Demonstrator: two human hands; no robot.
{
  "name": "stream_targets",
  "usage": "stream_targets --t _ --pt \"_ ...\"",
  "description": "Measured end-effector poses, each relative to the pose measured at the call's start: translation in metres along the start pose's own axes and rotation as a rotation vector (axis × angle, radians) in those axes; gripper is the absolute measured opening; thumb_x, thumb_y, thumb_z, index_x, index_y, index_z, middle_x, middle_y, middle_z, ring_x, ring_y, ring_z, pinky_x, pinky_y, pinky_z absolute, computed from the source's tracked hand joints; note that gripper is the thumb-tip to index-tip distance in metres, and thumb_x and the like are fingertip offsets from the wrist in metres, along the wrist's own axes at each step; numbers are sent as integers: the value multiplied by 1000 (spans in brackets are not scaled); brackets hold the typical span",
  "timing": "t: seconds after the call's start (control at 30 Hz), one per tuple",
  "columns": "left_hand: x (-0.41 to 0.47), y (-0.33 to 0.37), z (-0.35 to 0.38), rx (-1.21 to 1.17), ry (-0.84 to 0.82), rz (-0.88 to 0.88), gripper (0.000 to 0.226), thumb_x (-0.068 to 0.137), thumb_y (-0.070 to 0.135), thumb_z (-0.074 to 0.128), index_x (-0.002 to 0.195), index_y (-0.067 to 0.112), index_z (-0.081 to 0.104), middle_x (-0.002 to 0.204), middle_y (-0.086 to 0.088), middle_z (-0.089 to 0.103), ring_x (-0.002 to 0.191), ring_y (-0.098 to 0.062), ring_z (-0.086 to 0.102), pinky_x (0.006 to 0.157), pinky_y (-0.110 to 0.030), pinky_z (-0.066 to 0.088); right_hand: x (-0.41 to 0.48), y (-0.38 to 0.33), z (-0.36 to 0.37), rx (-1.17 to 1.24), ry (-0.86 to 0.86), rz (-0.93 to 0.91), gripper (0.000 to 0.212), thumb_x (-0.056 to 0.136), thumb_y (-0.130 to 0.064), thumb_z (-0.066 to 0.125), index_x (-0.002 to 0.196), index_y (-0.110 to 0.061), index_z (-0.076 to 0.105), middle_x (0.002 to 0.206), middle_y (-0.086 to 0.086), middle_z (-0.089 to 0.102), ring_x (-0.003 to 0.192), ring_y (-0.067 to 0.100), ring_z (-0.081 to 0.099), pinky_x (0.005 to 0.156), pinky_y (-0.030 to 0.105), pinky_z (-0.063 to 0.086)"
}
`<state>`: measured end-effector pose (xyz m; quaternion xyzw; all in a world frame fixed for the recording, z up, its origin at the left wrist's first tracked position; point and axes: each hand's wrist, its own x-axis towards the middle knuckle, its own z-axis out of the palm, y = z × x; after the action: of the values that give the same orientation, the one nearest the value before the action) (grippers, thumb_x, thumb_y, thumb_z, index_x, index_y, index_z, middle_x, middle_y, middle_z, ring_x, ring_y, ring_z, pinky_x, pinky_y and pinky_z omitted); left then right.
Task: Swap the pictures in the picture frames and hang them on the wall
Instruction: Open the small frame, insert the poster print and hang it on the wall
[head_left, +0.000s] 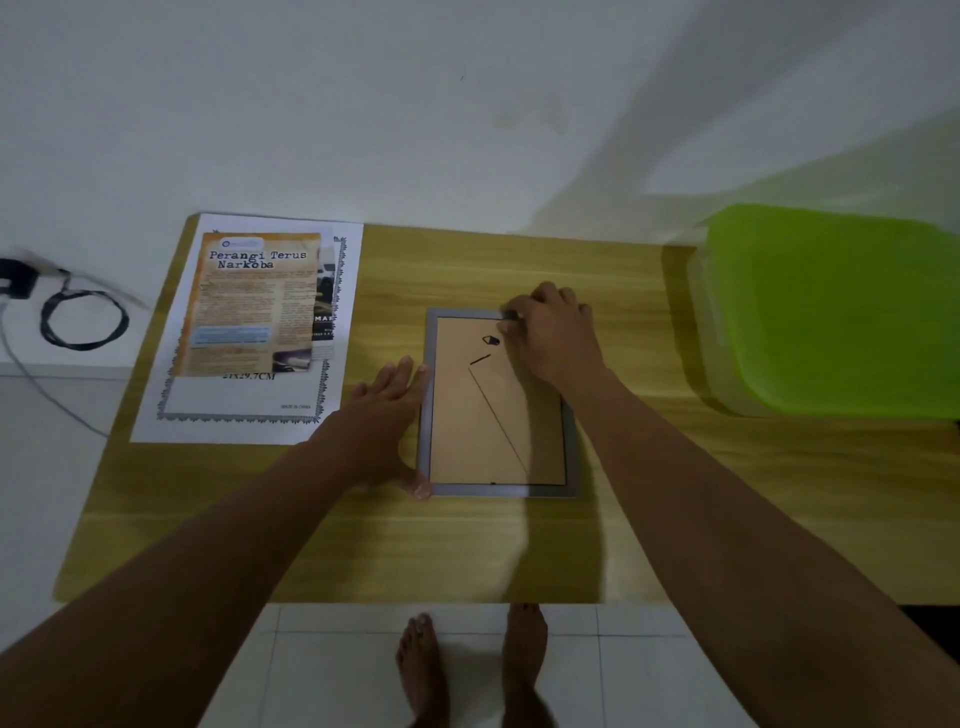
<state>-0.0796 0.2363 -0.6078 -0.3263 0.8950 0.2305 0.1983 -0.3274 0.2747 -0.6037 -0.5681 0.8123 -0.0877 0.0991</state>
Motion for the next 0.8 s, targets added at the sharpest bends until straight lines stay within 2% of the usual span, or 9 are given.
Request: stream_targets --t 0.17,0.4,0.53,0.8 --pt "-1 0 0 -6 -14 1 147 52 64 79 149 20 -23 146 1 -35 142 -22 -26 118 -47 -2 8 7 2 73 34 -13 29 99 -40 50 115 -24 68 108 4 58 108 27 50 91 43 33" --pt "-2 1 -1 -6 -12 -11 147 54 64 80 147 21 -26 150 0 -34 142 -22 -27 120 -47 -1 15 12 2 124 26 -84 28 96 -43 55 105 -22 70 94 -1 54 97 25 52 84 39 37" --pt "-2 3 -2 -8 -14 -13 146 55 62 81 147 21 -26 151 0 -33 143 -22 -27 119 -47 -2 16 12 5 117 54 -96 29 97 -40 54 105 -18 70 93 4 58 94 27 53 80 39 39" --pt "-3 3 -2 -12 1 -7 146 55 63 80 140 23 -32 151 0 -33 142 -21 -28 117 -44 -4 18 12 5 172 54 -69 28 96 -40 57 99 -18 73 90 2 59 92 25 54 79 40 44"
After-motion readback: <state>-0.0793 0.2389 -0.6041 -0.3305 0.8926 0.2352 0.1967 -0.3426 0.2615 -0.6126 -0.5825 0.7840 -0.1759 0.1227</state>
